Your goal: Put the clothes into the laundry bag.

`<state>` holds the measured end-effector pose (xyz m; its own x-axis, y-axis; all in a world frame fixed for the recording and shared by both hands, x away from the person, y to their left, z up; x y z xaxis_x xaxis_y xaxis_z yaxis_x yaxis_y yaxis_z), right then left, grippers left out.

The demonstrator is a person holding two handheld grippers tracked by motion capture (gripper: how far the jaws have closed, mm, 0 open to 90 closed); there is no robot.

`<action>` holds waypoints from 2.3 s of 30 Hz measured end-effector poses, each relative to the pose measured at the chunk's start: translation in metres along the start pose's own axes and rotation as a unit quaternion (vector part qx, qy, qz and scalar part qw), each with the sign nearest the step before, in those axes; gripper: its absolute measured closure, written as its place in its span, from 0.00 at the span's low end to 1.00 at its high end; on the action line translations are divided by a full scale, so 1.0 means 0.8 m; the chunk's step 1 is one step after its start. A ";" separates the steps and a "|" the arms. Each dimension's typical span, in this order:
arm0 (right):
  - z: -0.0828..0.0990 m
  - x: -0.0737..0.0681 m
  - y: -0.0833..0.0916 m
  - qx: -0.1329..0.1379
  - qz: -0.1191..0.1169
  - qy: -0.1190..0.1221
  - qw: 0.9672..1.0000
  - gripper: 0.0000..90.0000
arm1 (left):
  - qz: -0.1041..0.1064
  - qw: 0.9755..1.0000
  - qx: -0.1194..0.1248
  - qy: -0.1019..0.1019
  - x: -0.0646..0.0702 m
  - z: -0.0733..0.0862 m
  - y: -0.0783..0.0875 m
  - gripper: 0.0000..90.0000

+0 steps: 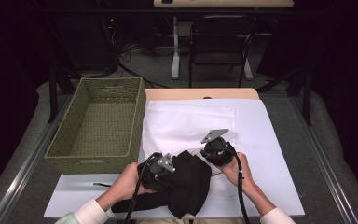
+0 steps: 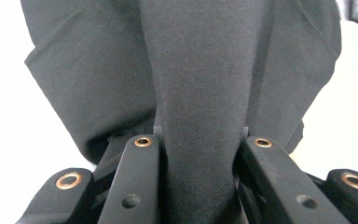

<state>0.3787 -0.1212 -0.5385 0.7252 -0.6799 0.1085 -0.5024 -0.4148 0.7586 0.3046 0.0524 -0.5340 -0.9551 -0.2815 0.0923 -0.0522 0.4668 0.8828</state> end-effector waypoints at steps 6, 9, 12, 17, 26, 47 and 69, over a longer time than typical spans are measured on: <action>-0.009 -0.001 0.011 0.018 -0.001 -0.002 1.000 0.98 | -0.035 0.998 0.008 0.049 -0.019 0.003 0.009 0.84; -0.010 -0.002 0.013 0.017 -0.003 -0.003 1.000 0.98 | -0.029 0.998 0.009 0.049 -0.020 0.004 0.007 0.83; -0.009 -0.004 0.009 0.012 -0.005 -0.002 1.000 0.98 | -0.011 0.999 0.010 0.044 -0.016 0.006 -0.001 0.77; -0.010 -0.004 0.007 0.010 -0.004 0.000 1.000 0.98 | -0.010 0.999 0.005 0.044 -0.015 0.012 -0.016 0.56; -0.012 0.000 0.006 0.012 0.000 -0.007 1.000 0.98 | -0.013 0.999 0.040 -0.015 0.006 0.001 -0.008 0.83; -0.014 0.004 0.009 0.029 0.012 -0.012 0.999 0.98 | -0.016 0.999 0.034 -0.021 0.020 -0.023 -0.015 0.84; -0.018 -0.001 0.026 0.043 -0.007 -0.014 0.999 0.98 | -0.060 0.990 0.041 0.119 -0.035 -0.011 -0.023 0.65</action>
<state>0.3745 -0.1206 -0.5138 0.7189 -0.6906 0.0793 -0.5327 -0.4741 0.7011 0.3350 0.0440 -0.5488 -0.8459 -0.5232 0.1038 -0.1933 0.4822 0.8545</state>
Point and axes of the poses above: each handheld gripper's, and its own axes: y roughly backward along the jaws, z roughly out of its underside, x roughly to its right, the point moved 7 cm from there along -y, roughly forward along the jaws, and after that the axes turned 1 degree about z, right-handed, at the moved point
